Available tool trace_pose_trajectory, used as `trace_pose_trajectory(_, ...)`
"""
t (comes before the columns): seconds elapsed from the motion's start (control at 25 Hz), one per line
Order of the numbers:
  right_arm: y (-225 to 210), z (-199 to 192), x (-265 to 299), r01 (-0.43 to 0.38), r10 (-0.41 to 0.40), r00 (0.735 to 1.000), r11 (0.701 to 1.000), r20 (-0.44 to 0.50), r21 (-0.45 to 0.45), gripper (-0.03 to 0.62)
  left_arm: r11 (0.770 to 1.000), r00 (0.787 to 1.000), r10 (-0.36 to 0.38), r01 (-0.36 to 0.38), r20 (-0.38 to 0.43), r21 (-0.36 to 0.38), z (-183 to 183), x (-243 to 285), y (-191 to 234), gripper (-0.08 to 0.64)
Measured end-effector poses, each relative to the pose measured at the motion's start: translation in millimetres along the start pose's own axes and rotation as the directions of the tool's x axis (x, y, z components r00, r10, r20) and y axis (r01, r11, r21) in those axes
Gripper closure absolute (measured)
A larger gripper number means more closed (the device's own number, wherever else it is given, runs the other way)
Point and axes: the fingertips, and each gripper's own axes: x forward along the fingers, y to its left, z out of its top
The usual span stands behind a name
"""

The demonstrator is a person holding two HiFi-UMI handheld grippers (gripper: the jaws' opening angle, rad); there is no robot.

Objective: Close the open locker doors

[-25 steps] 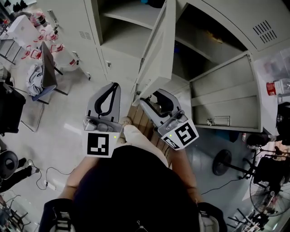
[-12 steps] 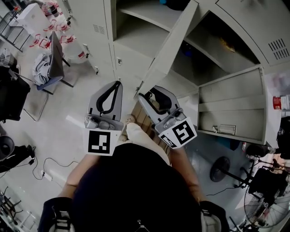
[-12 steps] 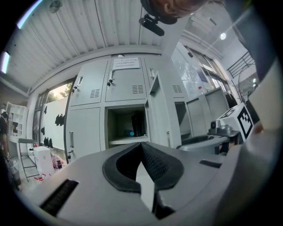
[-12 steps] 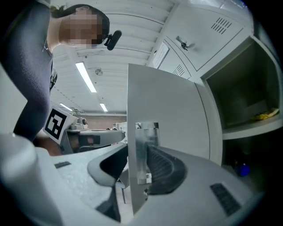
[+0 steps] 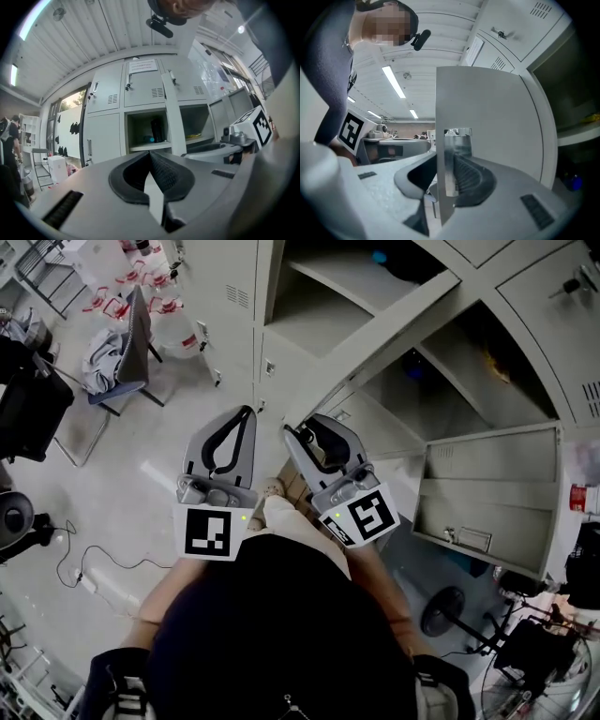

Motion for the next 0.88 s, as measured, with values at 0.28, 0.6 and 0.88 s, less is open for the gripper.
trace_pose_trajectory(0.28,-1.1,-1.0,31.4,0.035,-0.035,0.999,0.999,0.003,0.001,0.483,0.999,0.999,0.049,-0.049,0.012,-0.012,-0.3,5.0,20.3,0.557)
trace_pose_trajectory(0.6,-8.8,-1.2,66.9,0.082,-0.082,0.996,0.997,0.018,-0.007,0.488,0.996,0.995,0.088,-0.087,0.042,-0.026,4.8,19.5,45.4,0.557)
trace_pose_trajectory(0.88,-17.9,-0.7,91.5,0.124,-0.124,0.992,0.992,0.030,-0.007,0.491,0.996,0.994,0.086,-0.085,0.060,-0.028,2.6,35.1,64.4,0.557)
